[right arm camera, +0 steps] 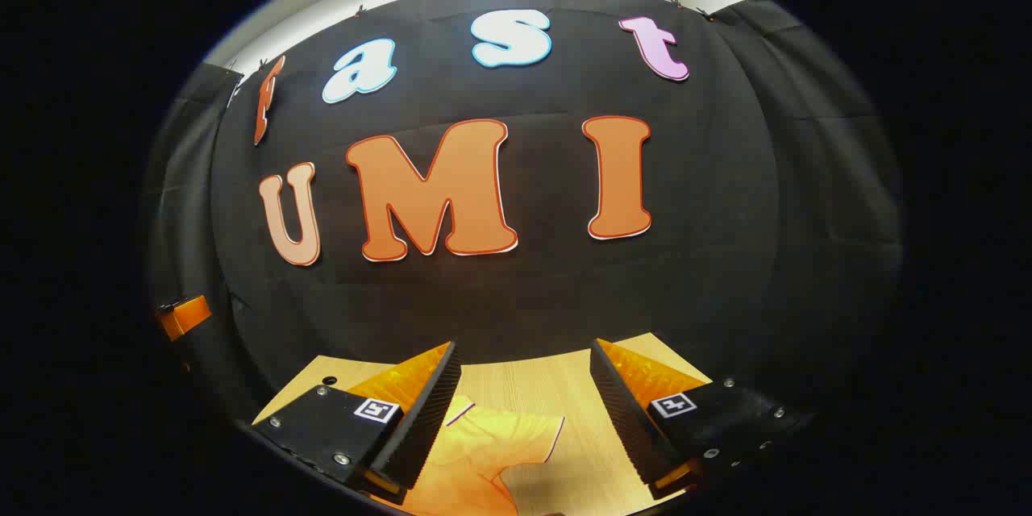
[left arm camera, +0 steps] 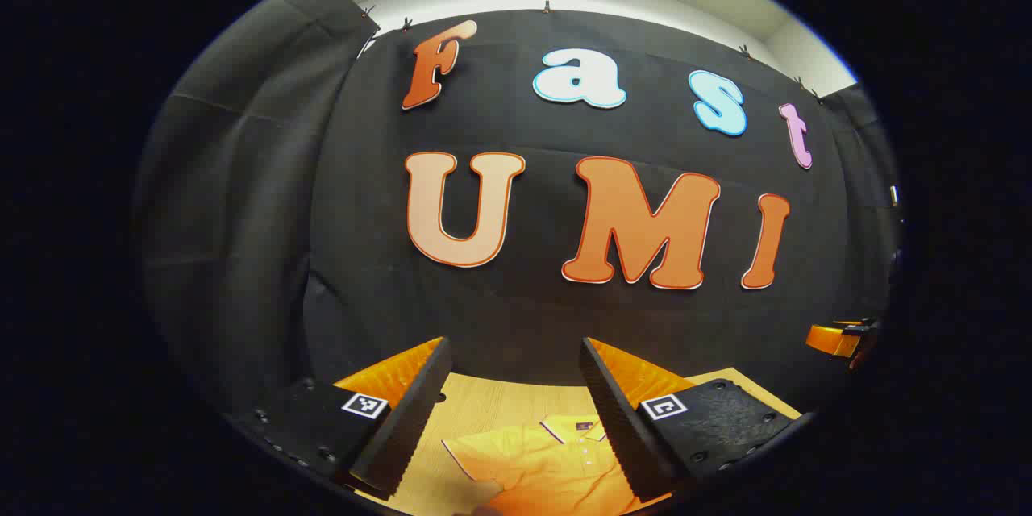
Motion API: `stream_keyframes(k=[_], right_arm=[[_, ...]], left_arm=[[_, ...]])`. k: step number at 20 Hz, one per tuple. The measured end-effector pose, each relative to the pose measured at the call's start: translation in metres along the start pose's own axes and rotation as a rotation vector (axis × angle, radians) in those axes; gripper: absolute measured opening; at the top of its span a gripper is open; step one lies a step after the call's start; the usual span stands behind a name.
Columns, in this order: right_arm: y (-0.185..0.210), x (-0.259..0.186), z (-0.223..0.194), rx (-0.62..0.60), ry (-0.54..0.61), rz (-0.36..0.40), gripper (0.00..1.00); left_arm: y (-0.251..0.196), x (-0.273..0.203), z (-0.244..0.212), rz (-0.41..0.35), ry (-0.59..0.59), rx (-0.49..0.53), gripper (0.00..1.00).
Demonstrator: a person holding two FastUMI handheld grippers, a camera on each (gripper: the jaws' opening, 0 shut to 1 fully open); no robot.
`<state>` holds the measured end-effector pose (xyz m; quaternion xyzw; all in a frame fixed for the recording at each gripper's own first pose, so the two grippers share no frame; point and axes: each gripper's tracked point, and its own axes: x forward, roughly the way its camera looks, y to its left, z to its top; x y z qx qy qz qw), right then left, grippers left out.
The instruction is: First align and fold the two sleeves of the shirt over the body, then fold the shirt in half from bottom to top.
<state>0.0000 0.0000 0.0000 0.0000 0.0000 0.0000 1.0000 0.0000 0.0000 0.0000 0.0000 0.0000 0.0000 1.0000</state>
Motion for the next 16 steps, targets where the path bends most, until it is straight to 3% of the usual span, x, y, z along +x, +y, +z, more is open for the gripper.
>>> stream_keyframes(k=[6,9,16], right_arm=[[-0.005,0.026,-0.01,0.022,0.049,0.059,0.98],[-0.007,0.031,-0.011,0.003,0.047,0.053,0.98],[-0.002,0.017,-0.003,-0.043,0.006,0.007,0.98]], left_arm=[[0.0,-0.014,0.005,0.09,-0.034,0.041,0.98],[0.001,-0.009,0.006,0.11,-0.036,0.07,0.98],[-0.007,0.027,0.01,0.022,-0.041,0.087,0.98]])
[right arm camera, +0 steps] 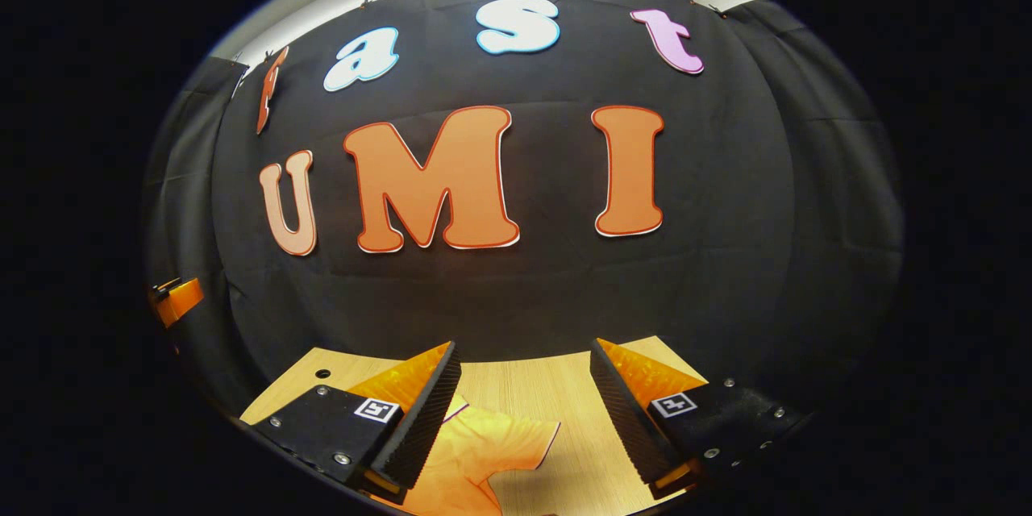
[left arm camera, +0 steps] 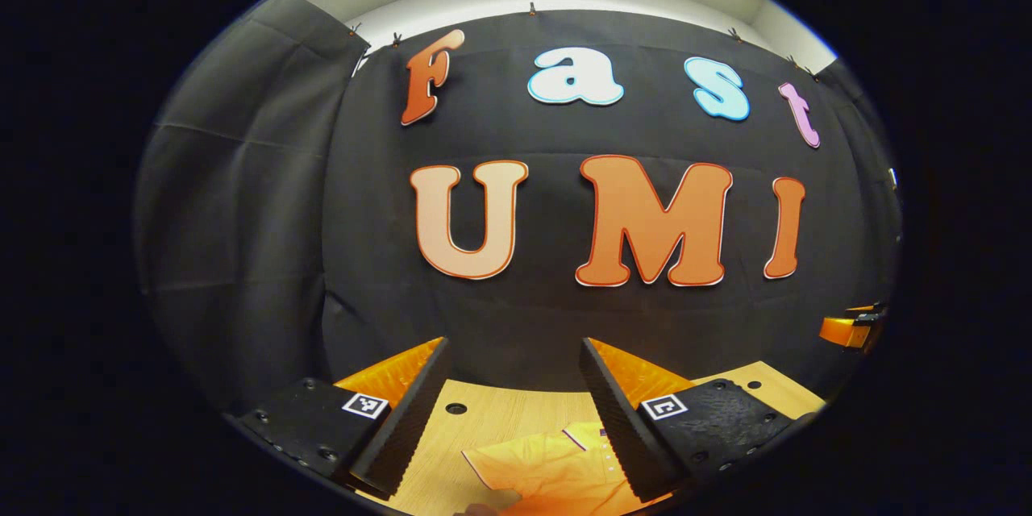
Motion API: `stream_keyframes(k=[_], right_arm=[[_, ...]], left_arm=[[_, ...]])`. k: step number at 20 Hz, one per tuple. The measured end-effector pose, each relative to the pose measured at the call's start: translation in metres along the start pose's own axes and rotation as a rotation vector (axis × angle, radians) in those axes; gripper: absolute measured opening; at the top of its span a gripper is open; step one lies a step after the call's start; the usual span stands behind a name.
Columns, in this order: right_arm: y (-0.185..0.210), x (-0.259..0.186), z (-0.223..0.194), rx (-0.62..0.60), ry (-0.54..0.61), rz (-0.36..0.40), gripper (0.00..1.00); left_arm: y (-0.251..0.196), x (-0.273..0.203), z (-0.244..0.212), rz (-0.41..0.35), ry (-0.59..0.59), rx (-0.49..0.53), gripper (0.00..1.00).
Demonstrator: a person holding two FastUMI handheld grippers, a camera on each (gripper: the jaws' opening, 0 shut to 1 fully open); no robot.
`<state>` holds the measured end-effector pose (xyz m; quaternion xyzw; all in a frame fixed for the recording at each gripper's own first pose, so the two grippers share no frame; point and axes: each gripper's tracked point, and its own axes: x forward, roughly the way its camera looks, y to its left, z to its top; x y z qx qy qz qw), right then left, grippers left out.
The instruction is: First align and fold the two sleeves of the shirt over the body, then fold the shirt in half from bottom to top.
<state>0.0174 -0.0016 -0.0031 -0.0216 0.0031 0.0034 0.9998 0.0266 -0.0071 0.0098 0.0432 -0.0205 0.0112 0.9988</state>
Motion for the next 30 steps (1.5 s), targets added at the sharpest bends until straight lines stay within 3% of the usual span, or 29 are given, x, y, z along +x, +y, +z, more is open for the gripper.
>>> stream_keyframes(k=[7,14,18,21,25,30], right_arm=[[0.007,0.0,0.005,-0.005,0.001,-0.058,1.0],[0.025,0.019,0.0,0.064,0.094,-0.014,0.98],[0.029,0.047,-0.027,0.133,0.277,0.024,0.98],[0.022,0.08,-0.05,0.126,0.388,0.011,0.98],[0.02,0.106,-0.108,0.156,0.64,0.026,0.98],[0.003,0.128,-0.19,0.1,0.891,-0.037,0.99]], left_arm=[[0.02,0.021,-0.002,-0.024,-0.001,-0.001,0.98],[0.045,0.025,-0.015,-0.022,0.03,-0.004,0.98],[0.061,0.026,-0.013,-0.011,0.024,-0.01,0.98],[0.075,0.027,-0.016,0.001,0.02,0.004,0.98],[0.092,0.028,-0.022,0.024,0.025,0.007,0.98],[0.102,0.028,-0.037,0.029,0.046,0.028,0.98]])
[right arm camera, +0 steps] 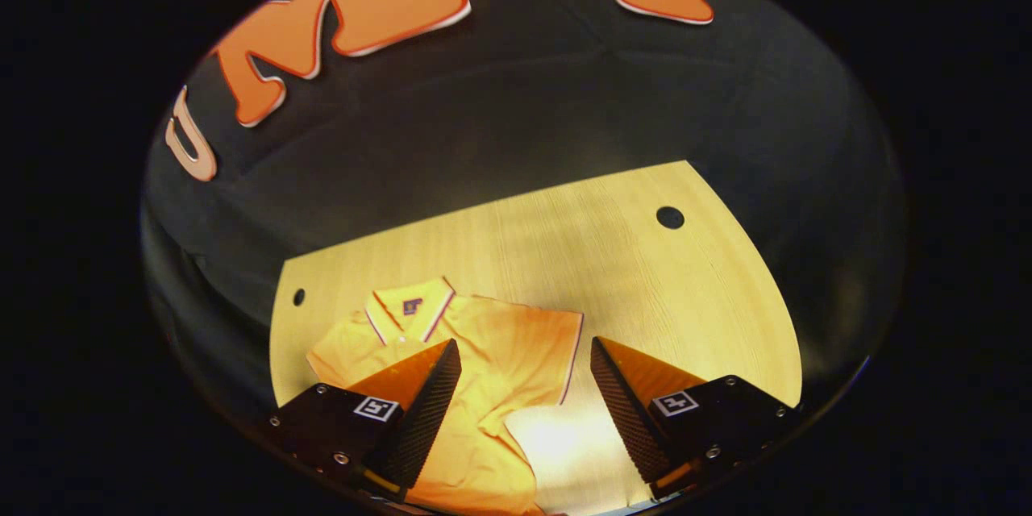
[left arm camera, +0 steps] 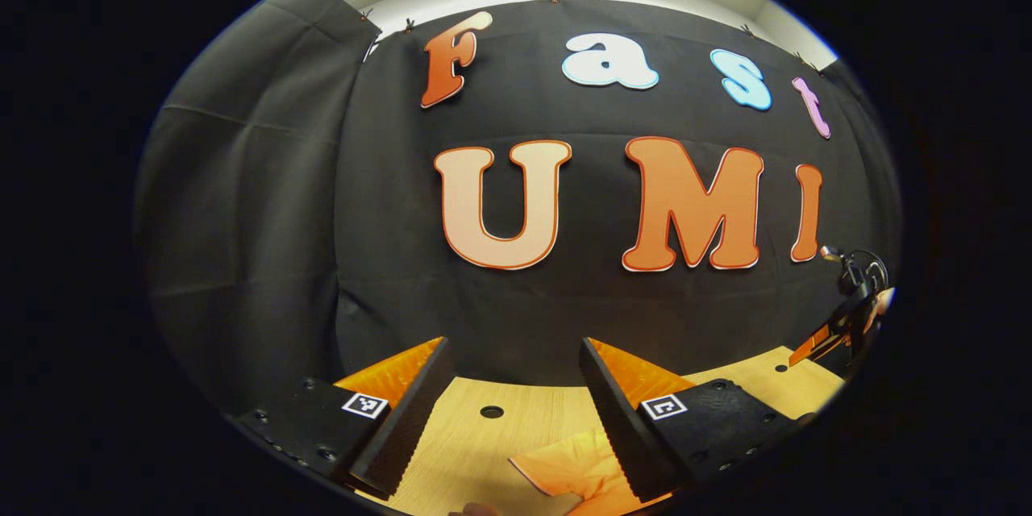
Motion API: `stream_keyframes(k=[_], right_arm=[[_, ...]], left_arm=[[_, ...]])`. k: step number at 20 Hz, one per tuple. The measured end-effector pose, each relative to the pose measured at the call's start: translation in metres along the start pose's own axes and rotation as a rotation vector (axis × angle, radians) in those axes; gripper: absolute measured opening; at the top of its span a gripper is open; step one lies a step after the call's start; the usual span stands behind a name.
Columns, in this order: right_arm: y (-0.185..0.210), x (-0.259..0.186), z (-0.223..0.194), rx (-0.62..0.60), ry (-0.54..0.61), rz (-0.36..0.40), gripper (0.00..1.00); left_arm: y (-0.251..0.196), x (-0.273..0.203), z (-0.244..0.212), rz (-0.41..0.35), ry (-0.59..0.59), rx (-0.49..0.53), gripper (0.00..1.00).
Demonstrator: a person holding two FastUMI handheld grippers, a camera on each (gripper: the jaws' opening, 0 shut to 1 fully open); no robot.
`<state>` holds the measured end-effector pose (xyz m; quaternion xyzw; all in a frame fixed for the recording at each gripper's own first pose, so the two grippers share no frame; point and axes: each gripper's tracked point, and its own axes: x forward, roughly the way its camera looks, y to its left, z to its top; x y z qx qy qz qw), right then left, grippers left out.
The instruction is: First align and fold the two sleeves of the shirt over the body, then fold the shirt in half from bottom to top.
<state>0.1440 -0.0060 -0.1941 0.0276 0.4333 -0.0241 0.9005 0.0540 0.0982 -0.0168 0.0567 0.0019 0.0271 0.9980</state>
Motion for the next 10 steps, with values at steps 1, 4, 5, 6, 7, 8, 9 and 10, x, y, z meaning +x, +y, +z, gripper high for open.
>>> stream_keyframes(k=[1,4,5,6,7,8,9,10], right_arm=[[-0.004,0.014,-0.005,0.008,0.038,-0.01,0.99],[-0.013,0.052,-0.025,0.033,0.149,-0.044,0.99],[-0.016,0.064,-0.033,0.036,0.192,-0.054,0.99],[-0.019,0.074,-0.043,0.043,0.229,-0.068,0.99],[-0.02,0.084,-0.05,0.05,0.263,-0.072,0.99],[-0.022,0.093,-0.056,0.059,0.288,-0.085,0.99],[-0.024,0.102,-0.061,0.065,0.309,-0.095,1.0],[-0.026,0.11,-0.067,0.068,0.326,-0.108,1.0]], left_arm=[[0.001,0.001,-0.002,0.003,0.007,0.008,0.98],[0.008,0.006,-0.016,-0.002,0.036,0.015,0.98],[0.009,0.008,-0.018,-0.002,0.044,0.014,0.98],[0.011,0.009,-0.021,-0.004,0.052,0.015,0.98],[0.013,0.011,-0.024,-0.001,0.058,0.018,0.98],[0.015,0.013,-0.026,0.005,0.063,0.021,0.98],[0.017,0.016,-0.029,0.01,0.069,0.022,0.98],[0.019,0.017,-0.032,0.014,0.078,0.021,0.98]])
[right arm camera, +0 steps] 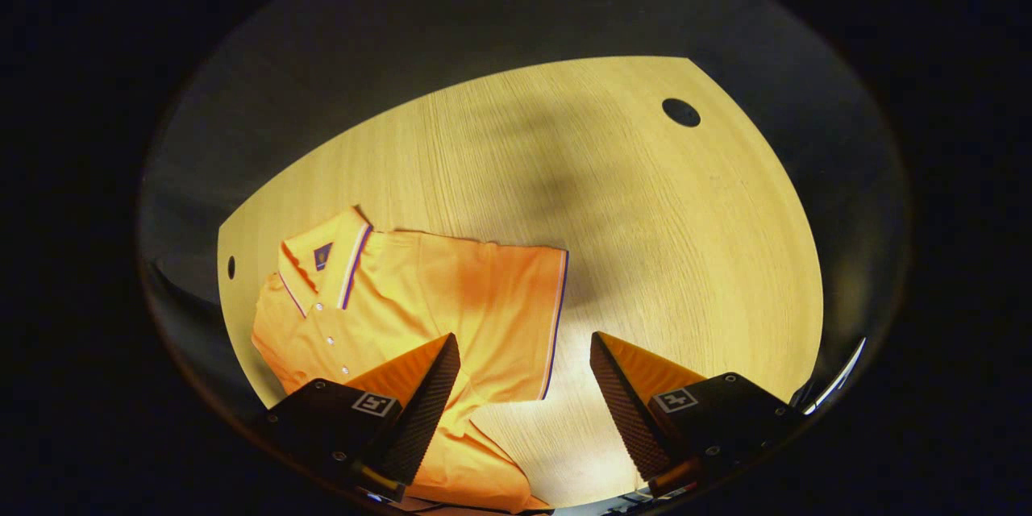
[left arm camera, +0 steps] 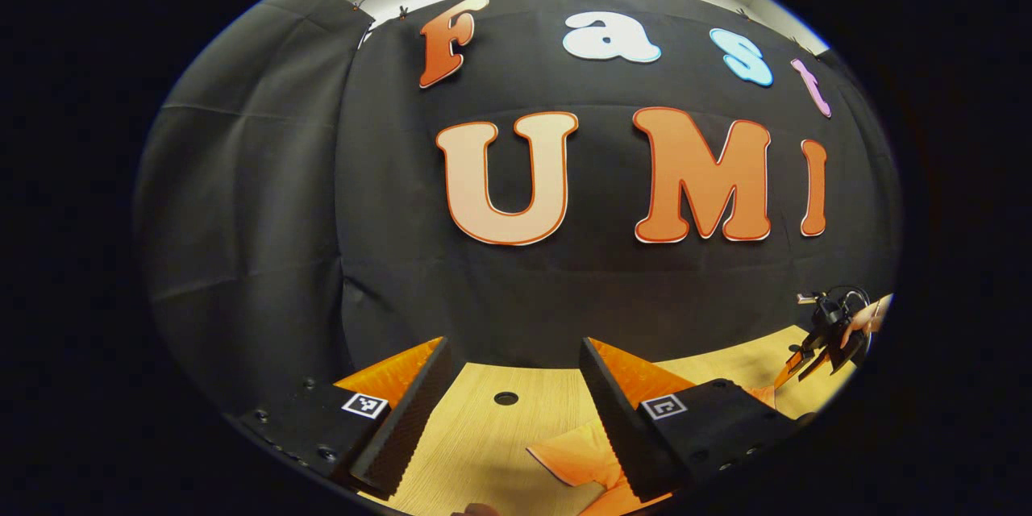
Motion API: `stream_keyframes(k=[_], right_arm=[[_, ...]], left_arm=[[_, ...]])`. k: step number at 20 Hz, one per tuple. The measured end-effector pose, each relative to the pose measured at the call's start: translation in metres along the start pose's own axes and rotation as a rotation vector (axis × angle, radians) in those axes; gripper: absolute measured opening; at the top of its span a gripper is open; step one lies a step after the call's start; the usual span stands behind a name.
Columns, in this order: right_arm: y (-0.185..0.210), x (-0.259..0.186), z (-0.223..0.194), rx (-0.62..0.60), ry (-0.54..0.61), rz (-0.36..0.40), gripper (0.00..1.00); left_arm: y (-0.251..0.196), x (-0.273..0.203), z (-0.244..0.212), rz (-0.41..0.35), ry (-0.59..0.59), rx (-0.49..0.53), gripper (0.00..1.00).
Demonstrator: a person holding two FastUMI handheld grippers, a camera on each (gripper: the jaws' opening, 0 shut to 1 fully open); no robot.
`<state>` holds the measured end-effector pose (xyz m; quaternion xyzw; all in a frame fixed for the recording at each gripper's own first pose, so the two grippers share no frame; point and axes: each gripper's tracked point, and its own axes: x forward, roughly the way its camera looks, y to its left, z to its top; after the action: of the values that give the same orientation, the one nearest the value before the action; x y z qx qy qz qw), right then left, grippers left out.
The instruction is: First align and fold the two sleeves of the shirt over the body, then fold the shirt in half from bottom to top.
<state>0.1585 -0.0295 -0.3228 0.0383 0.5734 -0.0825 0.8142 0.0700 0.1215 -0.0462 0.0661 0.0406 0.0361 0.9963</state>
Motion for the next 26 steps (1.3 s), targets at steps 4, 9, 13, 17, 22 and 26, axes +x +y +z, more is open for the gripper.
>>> stream_keyframes(k=[4,9,13,17,22,26], right_arm=[[-0.005,0.027,-0.009,-0.013,0.056,-0.046,0.99],[-0.002,0.045,-0.012,-0.008,0.087,-0.064,0.97],[0.001,0.055,-0.016,-0.002,0.105,-0.064,0.83],[-0.001,0.055,-0.017,0.02,0.11,-0.075,0.74],[-0.001,0.056,-0.015,0.068,0.091,-0.067,0.31],[0.001,0.053,-0.018,0.073,0.071,-0.051,0.1]], left_arm=[[0.005,0.007,-0.015,0.014,0.04,0.001,0.98],[0.011,0.011,-0.033,0.032,0.084,-0.002,0.98],[0.016,0.012,-0.041,0.046,0.102,-0.01,0.98],[0.024,0.01,-0.044,0.057,0.11,-0.014,0.98],[0.027,0.009,-0.048,0.061,0.121,-0.027,0.98],[0.027,0.006,-0.046,0.058,0.118,-0.023,0.98]])
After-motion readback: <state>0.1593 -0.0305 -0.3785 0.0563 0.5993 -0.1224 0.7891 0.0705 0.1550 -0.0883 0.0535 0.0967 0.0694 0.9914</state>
